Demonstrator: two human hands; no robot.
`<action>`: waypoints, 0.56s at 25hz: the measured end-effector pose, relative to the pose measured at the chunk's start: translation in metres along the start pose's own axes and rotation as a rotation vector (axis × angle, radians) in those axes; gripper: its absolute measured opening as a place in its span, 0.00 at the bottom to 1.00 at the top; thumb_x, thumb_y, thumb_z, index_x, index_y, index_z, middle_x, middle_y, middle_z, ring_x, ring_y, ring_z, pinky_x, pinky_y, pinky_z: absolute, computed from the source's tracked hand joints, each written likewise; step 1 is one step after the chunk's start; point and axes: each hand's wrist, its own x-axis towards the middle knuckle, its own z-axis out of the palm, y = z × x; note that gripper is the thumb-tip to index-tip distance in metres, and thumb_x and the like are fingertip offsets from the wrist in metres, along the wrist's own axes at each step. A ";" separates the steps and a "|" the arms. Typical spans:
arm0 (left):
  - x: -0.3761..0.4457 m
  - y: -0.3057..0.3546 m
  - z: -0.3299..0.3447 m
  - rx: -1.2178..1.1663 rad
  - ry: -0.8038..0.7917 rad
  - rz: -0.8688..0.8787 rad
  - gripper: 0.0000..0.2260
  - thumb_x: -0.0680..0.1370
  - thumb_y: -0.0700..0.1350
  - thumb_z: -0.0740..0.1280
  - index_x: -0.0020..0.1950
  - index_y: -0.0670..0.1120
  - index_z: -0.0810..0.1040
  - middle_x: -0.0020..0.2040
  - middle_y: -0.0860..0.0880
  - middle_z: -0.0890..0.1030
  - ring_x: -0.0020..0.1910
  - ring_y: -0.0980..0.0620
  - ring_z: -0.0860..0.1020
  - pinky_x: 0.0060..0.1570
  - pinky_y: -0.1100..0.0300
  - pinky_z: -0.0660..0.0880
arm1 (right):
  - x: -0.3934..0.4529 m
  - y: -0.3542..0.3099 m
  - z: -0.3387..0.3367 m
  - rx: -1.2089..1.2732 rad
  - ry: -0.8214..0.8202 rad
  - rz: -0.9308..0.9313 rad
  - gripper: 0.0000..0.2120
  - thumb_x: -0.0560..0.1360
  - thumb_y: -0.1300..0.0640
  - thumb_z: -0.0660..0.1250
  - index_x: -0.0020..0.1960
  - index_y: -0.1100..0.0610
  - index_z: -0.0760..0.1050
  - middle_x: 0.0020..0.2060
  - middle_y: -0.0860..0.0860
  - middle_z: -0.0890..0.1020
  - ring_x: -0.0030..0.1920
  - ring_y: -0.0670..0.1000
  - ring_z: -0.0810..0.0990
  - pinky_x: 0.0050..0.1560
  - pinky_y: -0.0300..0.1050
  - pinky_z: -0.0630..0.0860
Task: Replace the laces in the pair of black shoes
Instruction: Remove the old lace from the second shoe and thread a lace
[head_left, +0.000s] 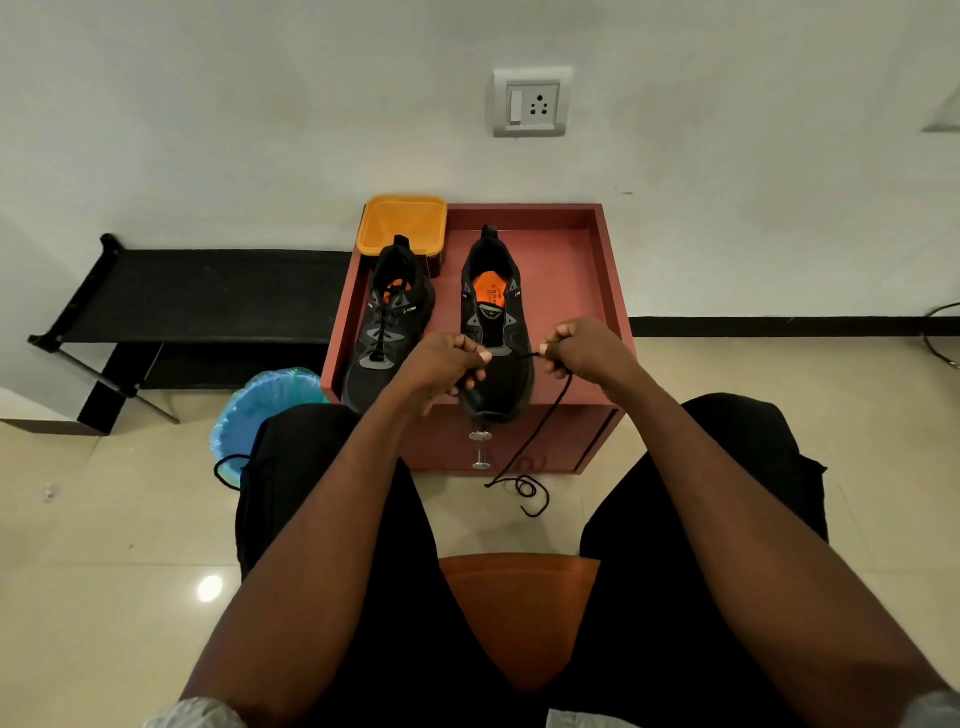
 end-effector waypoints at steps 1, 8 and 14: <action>0.002 -0.001 -0.002 -0.017 0.020 0.005 0.05 0.81 0.38 0.65 0.53 0.39 0.79 0.37 0.47 0.80 0.30 0.56 0.74 0.31 0.64 0.69 | 0.004 0.002 0.001 -0.156 0.097 0.001 0.08 0.79 0.64 0.64 0.46 0.66 0.80 0.37 0.58 0.82 0.37 0.54 0.80 0.37 0.44 0.75; 0.004 -0.002 0.014 -0.063 0.053 0.145 0.04 0.80 0.38 0.67 0.49 0.37 0.77 0.36 0.45 0.83 0.31 0.52 0.81 0.29 0.63 0.75 | 0.004 -0.008 0.022 -0.083 -0.064 -0.078 0.09 0.74 0.66 0.68 0.54 0.58 0.78 0.48 0.55 0.82 0.49 0.53 0.80 0.49 0.46 0.76; 0.016 0.001 0.012 -0.074 0.033 0.129 0.06 0.81 0.36 0.63 0.54 0.36 0.78 0.41 0.41 0.83 0.37 0.51 0.82 0.36 0.62 0.80 | 0.004 -0.007 0.023 0.236 -0.084 -0.126 0.04 0.76 0.67 0.67 0.49 0.67 0.81 0.42 0.61 0.84 0.39 0.50 0.82 0.41 0.41 0.80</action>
